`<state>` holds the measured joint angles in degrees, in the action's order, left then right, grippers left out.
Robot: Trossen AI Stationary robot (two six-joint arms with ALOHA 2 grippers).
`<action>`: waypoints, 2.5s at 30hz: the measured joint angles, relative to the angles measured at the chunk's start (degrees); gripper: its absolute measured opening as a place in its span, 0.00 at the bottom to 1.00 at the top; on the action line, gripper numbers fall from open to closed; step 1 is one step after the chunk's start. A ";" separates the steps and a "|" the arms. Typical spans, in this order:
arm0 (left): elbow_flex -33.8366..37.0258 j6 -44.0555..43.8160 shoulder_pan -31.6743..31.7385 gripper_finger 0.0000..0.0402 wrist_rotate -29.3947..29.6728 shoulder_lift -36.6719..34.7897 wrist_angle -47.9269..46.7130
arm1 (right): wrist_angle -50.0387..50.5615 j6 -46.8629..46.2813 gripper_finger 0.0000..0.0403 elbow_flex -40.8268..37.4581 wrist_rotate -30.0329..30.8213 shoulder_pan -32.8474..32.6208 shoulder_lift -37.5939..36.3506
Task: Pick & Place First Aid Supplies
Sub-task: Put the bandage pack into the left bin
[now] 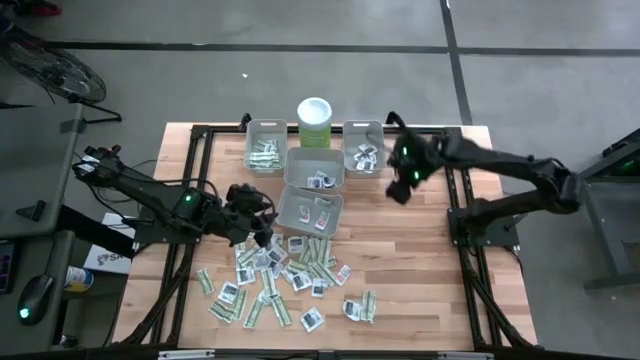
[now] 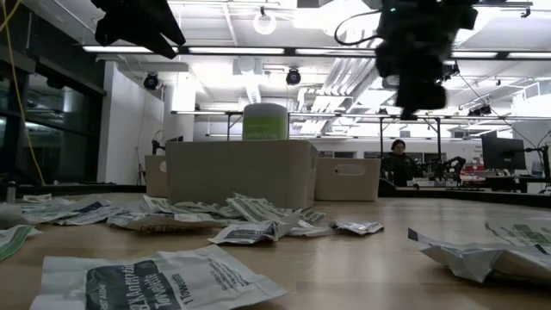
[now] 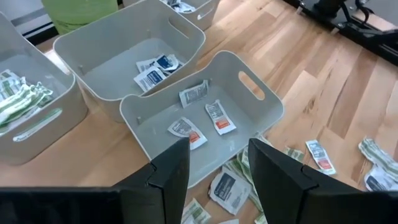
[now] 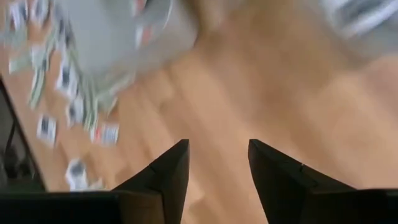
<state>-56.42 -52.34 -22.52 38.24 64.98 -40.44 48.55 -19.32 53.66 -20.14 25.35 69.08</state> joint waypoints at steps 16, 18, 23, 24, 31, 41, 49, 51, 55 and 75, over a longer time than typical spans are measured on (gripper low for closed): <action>0.00 3.07 0.00 0.40 -2.61 -0.01 0.47 | -43.90 -31.14 0.37 -23.98 5.94 -37.67 -3.42; 0.00 3.07 -0.02 0.40 -3.11 0.01 0.45 | -46.69 -30.31 0.37 -24.04 6.75 -40.06 -1.23; 0.00 3.07 -0.02 0.40 -3.84 0.01 0.45 | -51.89 -26.27 0.37 -23.45 6.95 -43.94 5.24; 0.00 3.07 0.00 0.40 -4.13 0.00 0.45 | -51.89 -25.36 0.37 -22.88 6.92 -44.39 6.73; 0.00 3.07 -0.02 0.40 -4.48 0.01 0.41 | -51.89 -18.69 0.37 -16.94 2.52 -46.08 17.76; 0.00 3.07 0.00 0.40 -4.47 0.01 0.01 | -51.96 -16.63 0.37 -11.52 -0.45 -47.36 26.66; 0.00 3.05 -0.02 0.40 -4.46 0.01 -0.02 | -52.72 -17.75 0.37 -11.21 0.34 -48.03 29.18; 0.00 3.06 -0.02 0.40 -4.46 0.01 -0.05 | -52.53 -18.09 0.37 -11.21 0.72 -48.01 29.49; 0.00 3.05 -0.02 0.40 -4.46 0.01 -0.03 | -52.68 -18.12 0.36 -11.21 1.50 -48.03 29.50; 0.00 3.05 -0.02 0.40 -4.41 0.01 -0.16 | -51.87 -21.20 0.10 -11.23 4.26 -49.73 29.50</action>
<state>-56.42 -49.30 -22.54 33.82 64.99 -40.60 -3.32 -40.51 42.44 -15.88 -24.38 98.59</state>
